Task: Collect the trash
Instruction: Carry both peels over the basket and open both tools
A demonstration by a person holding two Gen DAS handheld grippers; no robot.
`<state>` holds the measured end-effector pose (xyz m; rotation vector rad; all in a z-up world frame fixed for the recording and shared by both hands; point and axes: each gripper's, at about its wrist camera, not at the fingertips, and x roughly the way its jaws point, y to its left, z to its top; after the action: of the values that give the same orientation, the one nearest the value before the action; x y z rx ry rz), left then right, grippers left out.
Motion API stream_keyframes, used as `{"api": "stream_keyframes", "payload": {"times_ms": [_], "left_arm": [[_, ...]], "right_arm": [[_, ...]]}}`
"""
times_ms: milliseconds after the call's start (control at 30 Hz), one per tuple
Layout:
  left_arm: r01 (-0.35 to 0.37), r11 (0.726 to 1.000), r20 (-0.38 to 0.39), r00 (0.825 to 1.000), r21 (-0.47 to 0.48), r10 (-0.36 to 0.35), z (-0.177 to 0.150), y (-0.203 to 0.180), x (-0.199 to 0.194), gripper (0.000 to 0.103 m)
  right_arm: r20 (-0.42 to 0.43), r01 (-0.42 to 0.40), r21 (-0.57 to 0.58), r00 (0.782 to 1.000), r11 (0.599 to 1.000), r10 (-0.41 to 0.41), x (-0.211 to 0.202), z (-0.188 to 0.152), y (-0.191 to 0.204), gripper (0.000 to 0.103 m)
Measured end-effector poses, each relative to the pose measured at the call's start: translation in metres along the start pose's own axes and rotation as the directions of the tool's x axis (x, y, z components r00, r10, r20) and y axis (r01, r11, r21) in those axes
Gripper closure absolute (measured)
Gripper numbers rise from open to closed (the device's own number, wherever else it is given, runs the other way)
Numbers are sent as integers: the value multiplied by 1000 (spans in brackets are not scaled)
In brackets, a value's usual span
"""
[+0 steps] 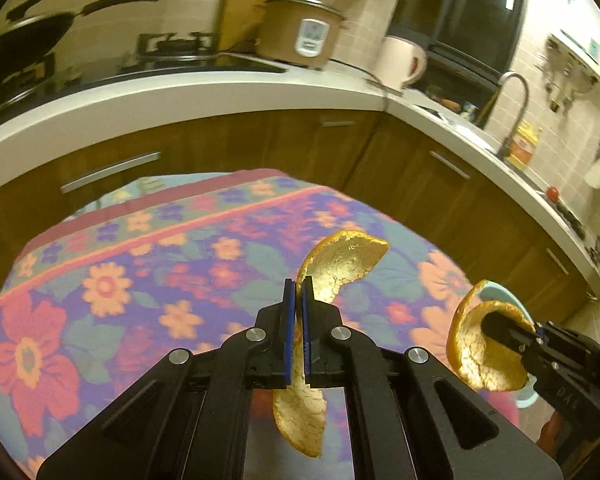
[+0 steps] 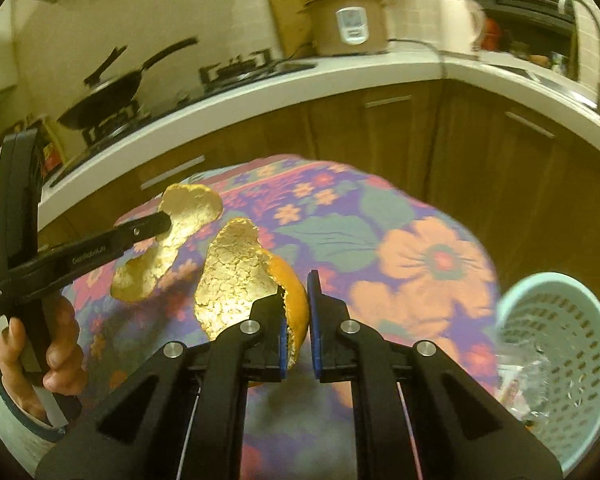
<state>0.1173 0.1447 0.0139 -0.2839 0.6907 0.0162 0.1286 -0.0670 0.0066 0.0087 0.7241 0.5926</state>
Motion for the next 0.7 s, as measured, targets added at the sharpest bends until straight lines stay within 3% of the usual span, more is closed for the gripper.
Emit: {"api": "stream_keyframes", "payload": {"times_ms": [367,700], "left_arm": [[156,985,13,988,75,-157,-19,-101,5,102],[275,942,-66,961,195,-267,-36,-208,41,102]], "right_arm": [[67,128,117,988,985,-137,-69,-24,-86,97],[37,229,274,968,934,-248,-98,-53,-177,97]]}}
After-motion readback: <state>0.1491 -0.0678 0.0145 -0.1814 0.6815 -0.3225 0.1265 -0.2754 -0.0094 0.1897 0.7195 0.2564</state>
